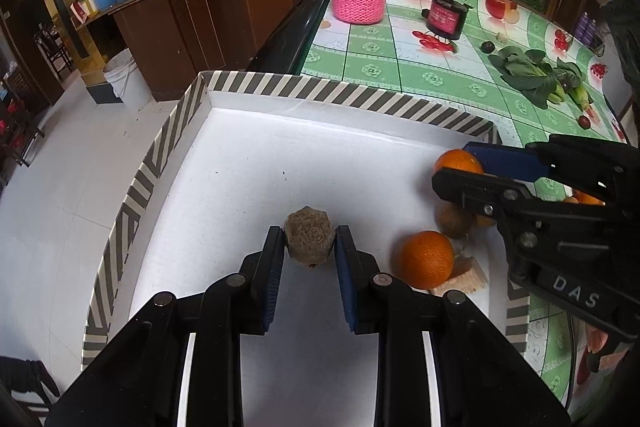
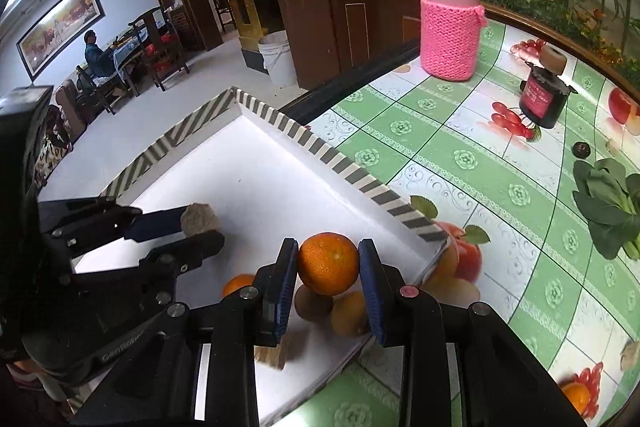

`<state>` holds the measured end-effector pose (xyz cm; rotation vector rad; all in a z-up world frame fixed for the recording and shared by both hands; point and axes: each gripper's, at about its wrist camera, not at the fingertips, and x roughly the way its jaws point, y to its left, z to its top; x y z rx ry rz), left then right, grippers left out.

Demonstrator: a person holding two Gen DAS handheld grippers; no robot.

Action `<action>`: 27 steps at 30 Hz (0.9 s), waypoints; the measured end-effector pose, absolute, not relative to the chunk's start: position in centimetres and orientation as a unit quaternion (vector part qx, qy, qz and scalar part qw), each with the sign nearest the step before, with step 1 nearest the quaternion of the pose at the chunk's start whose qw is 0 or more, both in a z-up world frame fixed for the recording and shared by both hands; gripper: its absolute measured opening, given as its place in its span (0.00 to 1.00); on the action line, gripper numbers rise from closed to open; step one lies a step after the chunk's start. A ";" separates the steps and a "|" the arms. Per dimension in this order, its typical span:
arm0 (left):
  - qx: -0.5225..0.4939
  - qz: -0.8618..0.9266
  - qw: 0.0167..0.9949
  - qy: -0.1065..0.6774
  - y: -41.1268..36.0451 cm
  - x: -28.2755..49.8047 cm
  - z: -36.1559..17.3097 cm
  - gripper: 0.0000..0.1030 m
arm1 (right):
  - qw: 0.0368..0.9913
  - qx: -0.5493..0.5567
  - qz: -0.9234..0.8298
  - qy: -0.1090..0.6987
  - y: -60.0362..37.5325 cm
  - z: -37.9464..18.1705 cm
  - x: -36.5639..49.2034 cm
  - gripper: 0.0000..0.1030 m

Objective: Organize fruits
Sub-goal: 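Carry the beige cube and the orange over the white tray, then open both grippers to drop the cube and orange into the tray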

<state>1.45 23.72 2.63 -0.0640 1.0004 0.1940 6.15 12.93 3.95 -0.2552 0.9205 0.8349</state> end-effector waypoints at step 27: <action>-0.044 0.104 0.884 0.453 22.6 -1.0 3.8 0.68 | 0.828 -0.029 0.374 0.417 4.6 6.4 3.9 0.47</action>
